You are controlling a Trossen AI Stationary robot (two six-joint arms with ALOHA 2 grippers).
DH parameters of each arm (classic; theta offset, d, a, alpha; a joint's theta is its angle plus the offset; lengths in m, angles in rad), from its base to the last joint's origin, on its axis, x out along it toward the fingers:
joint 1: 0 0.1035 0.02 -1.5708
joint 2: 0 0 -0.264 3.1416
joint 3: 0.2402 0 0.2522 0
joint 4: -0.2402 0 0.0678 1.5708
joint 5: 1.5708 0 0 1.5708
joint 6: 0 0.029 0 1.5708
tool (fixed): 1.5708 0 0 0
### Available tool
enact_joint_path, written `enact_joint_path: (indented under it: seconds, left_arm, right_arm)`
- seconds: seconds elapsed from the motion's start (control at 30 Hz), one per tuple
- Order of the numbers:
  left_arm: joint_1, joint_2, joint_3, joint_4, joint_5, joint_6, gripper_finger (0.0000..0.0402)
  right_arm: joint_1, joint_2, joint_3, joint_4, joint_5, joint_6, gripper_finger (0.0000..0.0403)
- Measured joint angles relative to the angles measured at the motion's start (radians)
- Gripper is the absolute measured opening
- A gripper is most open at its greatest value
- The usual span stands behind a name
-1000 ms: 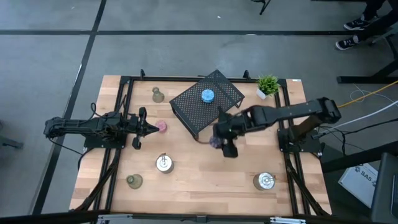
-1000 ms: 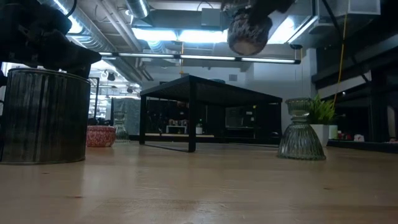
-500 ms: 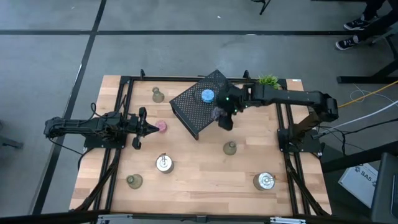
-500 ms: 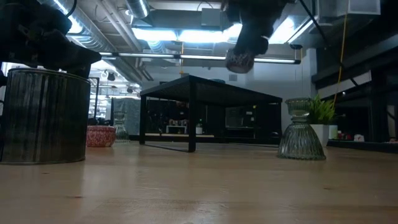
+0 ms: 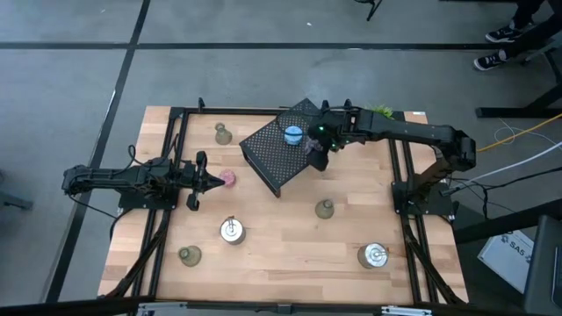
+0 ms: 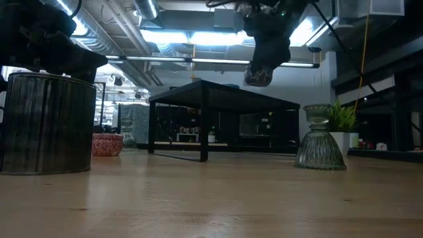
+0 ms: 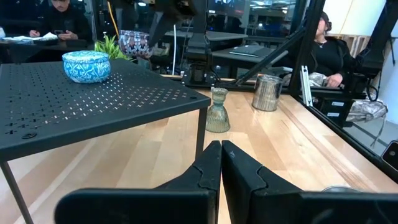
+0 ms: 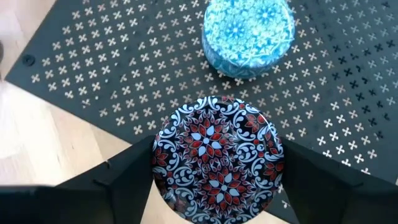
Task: Pick & Place candle stick holders
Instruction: Put the red small scented candle on the shelf aligned with the light blue small scented candle
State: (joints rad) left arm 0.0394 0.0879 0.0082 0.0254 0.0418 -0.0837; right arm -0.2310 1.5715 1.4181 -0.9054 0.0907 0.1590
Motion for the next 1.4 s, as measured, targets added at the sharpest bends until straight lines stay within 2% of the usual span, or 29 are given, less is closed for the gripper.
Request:
enact_joint_path:
  seconds: [0.5, 0.83, 1.13, 1.4]
  left_arm:
    - [0.0, 0.0, 0.0, 0.0, 0.0, 0.0, 0.0008]
    - [0.0, 0.0, 0.0, 0.0, 0.001, 0.0, 0.0008]
    - [0.0, 0.0, 0.0, 0.0, 0.001, 0.0, 0.0008]
    - [0.0, 0.0, 0.0, 0.0, 0.001, 0.0, 0.0008]
  right_arm:
    - [0.005, 0.004, 0.028, -0.045, 0.014, 0.099, 0.0309]
    - [-0.016, 0.138, 0.214, -0.185, 0.014, 0.099, 0.0309]
    - [-0.009, 0.223, 0.22, -0.189, 0.013, 0.122, 0.0309]
    - [-0.004, 0.238, 0.222, -0.179, 0.011, 0.122, 0.0309]
